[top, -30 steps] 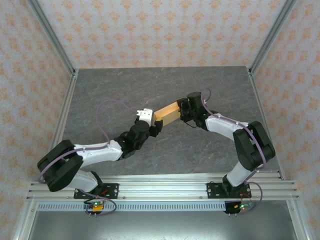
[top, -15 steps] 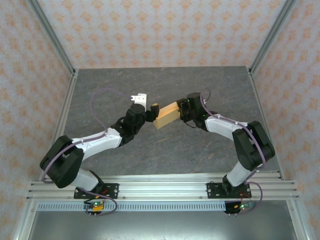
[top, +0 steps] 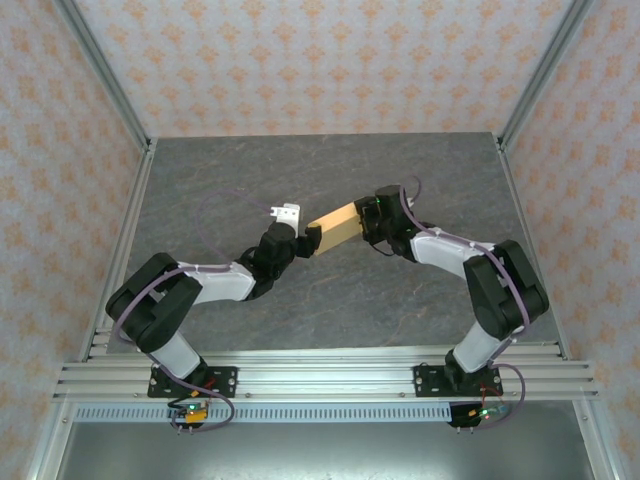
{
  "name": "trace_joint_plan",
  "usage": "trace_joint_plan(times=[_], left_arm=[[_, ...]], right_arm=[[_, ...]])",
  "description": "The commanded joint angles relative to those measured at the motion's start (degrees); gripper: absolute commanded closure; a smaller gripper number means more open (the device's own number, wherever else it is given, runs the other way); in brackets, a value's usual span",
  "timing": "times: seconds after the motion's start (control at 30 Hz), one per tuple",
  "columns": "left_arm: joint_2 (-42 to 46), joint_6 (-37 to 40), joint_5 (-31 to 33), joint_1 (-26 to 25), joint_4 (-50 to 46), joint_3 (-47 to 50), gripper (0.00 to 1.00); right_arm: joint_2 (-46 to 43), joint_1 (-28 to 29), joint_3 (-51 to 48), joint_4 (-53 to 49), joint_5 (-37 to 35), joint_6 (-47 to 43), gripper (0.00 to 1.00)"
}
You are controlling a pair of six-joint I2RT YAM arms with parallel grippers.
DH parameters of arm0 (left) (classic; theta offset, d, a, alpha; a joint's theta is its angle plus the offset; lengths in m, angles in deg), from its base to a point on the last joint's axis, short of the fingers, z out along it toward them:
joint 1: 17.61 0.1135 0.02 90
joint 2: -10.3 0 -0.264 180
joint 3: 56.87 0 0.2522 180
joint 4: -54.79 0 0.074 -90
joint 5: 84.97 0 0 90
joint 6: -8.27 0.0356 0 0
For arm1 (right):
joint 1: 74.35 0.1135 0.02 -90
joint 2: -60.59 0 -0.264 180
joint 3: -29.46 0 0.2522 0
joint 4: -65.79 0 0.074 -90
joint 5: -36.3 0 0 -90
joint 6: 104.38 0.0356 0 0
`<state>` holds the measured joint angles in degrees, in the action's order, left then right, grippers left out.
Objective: Fold the paper box
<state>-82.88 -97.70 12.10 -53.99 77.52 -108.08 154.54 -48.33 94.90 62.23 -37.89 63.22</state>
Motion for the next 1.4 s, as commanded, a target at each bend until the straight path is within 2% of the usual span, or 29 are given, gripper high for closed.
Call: trace_joint_plan(times=[0.0, 0.2, 0.37, 0.43, 0.53, 0.63, 0.8, 0.9, 1.07, 1.23, 1.37], left_arm=[[-3.09, 2.76, 1.46, -0.28, -8.72, 1.94, 0.34], [-3.09, 2.53, 1.66, -0.27, -8.61, 2.12, 0.34], [-3.31, 2.38, 2.03, -0.27, -8.47, 2.3, 0.34], [-3.26, 2.67, 1.83, -0.31, -8.29, 2.3, 0.34], [-3.52, 3.19, 1.79, -0.31, -7.68, 2.38, 0.34], [-3.48, 4.35, 0.93, -0.35, -7.34, 2.37, 0.34], [-2.31, 9.57, 1.36, -2.24, -6.6, 2.73, 0.34], [-2.23, 14.0, 1.44, -4.01, -6.96, 2.3, 0.34], [-3.43, 21.66, 3.65, -6.51, -5.46, 1.95, 0.34], [-1.76, 23.26, 5.35, -6.77, -3.2, 4.04, 0.34], [4.03, 22.91, 6.97, -6.77, -3.89, 6.24, 0.34]], right_arm=[[-4.54, -0.44, 0.64, -3.95, 1.68, -4.2, 0.47], [-3.99, -0.47, 4.13, -3.19, 4.67, -9.01, 0.4], [-1.71, -1.15, -2.21, -2.66, -0.35, -9.44, 0.4], [0.18, -1.71, -4.47, -1.11, 1.09, -8.08, 0.42], [1.12, -1.8, -4.48, -4.45, 1.7, -7.57, 0.42], [-1.35, -1.78, -3.78, -6.31, 0.36, -8.15, 0.42], [-7.09, -2.07, 0.43, -13.76, -2.62, -9.54, 0.31], [-9.75, -2.83, 1.58, -16.13, -2.6, -8.44, 0.26], [-12.55, -5.94, 0.3, -18.33, -0.46, -4.07, 0.22], [-16.19, -9.05, -1.06, -21.8, -0.43, -4.64, 0.18], [-18.5, -11.66, -1.23, -25.15, -2.02, -9.03, 0.18]])
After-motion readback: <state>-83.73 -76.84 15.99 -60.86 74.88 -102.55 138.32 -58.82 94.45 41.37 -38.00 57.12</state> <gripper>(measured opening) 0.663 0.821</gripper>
